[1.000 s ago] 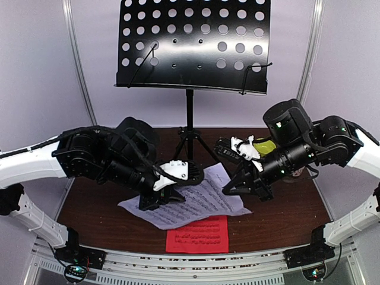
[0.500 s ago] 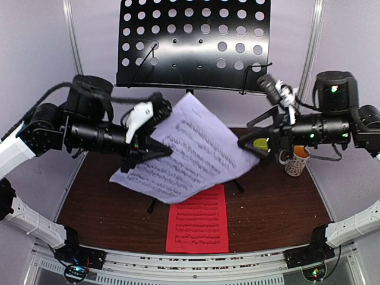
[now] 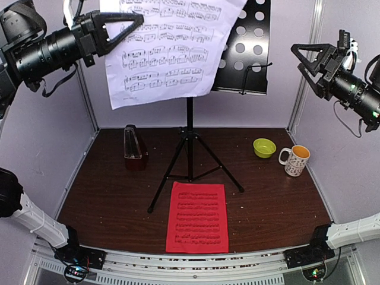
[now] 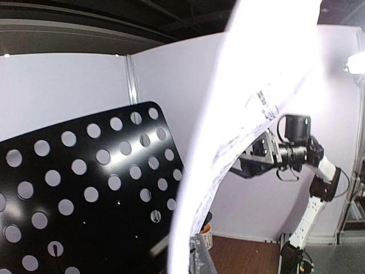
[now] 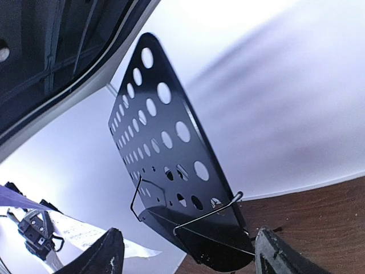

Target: Set up the instrument practice props

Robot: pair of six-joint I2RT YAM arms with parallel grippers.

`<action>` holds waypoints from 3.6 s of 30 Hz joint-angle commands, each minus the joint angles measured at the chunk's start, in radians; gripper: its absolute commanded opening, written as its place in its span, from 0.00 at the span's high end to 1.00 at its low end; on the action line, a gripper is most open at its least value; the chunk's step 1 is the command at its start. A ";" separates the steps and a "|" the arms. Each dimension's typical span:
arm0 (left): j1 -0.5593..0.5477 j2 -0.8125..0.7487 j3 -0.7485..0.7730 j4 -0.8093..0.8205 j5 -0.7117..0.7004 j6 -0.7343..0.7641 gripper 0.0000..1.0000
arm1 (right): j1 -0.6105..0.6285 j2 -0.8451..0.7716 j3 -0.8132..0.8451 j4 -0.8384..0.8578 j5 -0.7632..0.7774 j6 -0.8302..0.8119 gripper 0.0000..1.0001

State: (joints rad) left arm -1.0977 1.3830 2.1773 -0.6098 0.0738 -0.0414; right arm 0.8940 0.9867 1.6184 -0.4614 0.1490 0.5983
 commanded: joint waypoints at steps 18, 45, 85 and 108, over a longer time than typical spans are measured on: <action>0.196 0.283 0.261 0.244 0.098 -0.212 1.00 | -0.033 0.109 -0.020 0.118 0.070 0.446 0.30; 0.195 0.333 0.252 0.298 0.130 -0.186 1.00 | 0.000 0.172 -0.074 0.259 0.037 0.600 0.61; 0.238 0.450 0.322 0.342 0.274 -0.049 0.96 | 0.003 0.182 -0.031 0.321 -0.104 0.087 1.00; 0.251 0.526 0.351 0.464 0.389 0.022 1.00 | 0.003 0.162 -0.028 0.324 -0.156 -0.056 1.00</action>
State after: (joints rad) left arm -0.8516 1.8965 2.5008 -0.2211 0.4332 -0.0494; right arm 0.8932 1.1816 1.5684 -0.1665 0.0196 0.5838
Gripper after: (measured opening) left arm 0.006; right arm 0.025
